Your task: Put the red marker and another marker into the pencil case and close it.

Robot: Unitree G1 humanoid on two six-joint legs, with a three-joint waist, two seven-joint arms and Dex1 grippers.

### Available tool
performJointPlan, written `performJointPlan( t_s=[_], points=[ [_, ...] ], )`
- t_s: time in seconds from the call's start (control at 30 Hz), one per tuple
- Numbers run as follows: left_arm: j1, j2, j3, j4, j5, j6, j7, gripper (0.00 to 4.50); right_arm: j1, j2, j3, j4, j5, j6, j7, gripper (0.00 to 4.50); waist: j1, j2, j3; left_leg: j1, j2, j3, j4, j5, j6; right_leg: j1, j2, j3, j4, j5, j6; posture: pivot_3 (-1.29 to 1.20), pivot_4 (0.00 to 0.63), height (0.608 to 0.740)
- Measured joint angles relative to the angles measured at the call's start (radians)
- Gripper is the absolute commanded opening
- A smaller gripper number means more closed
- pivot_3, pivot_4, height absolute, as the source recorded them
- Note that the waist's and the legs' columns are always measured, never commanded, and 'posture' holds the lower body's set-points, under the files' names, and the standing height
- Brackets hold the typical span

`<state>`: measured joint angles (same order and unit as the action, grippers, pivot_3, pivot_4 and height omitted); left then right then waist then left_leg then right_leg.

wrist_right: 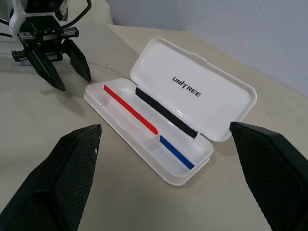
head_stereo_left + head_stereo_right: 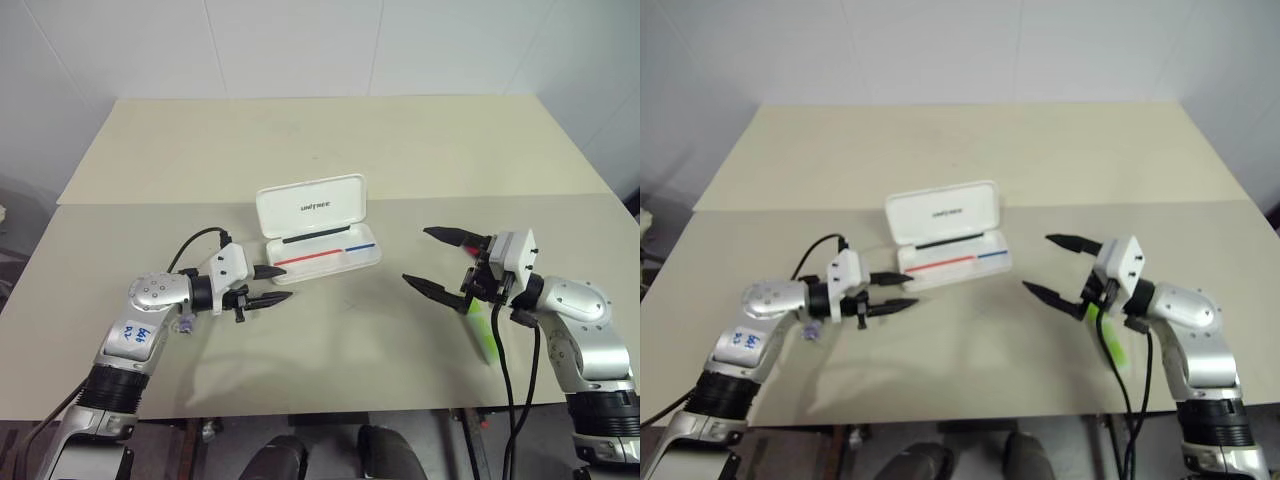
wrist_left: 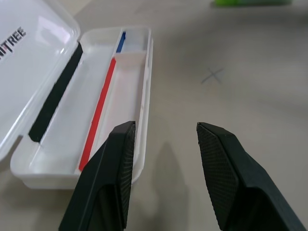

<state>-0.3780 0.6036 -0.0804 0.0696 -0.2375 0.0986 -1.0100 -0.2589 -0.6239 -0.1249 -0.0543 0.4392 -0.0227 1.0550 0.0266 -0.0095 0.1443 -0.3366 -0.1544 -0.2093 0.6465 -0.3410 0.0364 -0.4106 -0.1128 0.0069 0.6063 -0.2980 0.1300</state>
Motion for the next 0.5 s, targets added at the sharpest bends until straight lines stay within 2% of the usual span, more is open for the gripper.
performJointPlan(
  t_s=[0.3, 0.5],
  points=[
    [-0.120, -0.032, -0.064, 0.141, 0.091, -0.003, 0.014, 2.13, 0.028, 0.026, -0.001, -0.052, -0.009, -0.007, -0.054, 4.50, 0.007, -0.001, 0.000, 0.000, -0.001, 0.000, 0.001, 0.000, 0.000, 0.000, 0.000, 0.000, 0.001, 0.000, 0.001, 0.00, 0.150, 0.740],
    [-0.170, -0.045, -0.113, 0.160, 0.134, 0.036, 0.007, 2.13, 0.028, 0.037, -0.001, -0.058, -0.016, -0.018, -0.068, 4.50, 0.000, -0.001, -0.001, 0.000, 0.000, 0.000, 0.001, 0.000, 0.000, 0.000, 0.000, 0.000, 0.001, 0.001, 0.001, 0.00, 0.150, 0.740]
  ],
)
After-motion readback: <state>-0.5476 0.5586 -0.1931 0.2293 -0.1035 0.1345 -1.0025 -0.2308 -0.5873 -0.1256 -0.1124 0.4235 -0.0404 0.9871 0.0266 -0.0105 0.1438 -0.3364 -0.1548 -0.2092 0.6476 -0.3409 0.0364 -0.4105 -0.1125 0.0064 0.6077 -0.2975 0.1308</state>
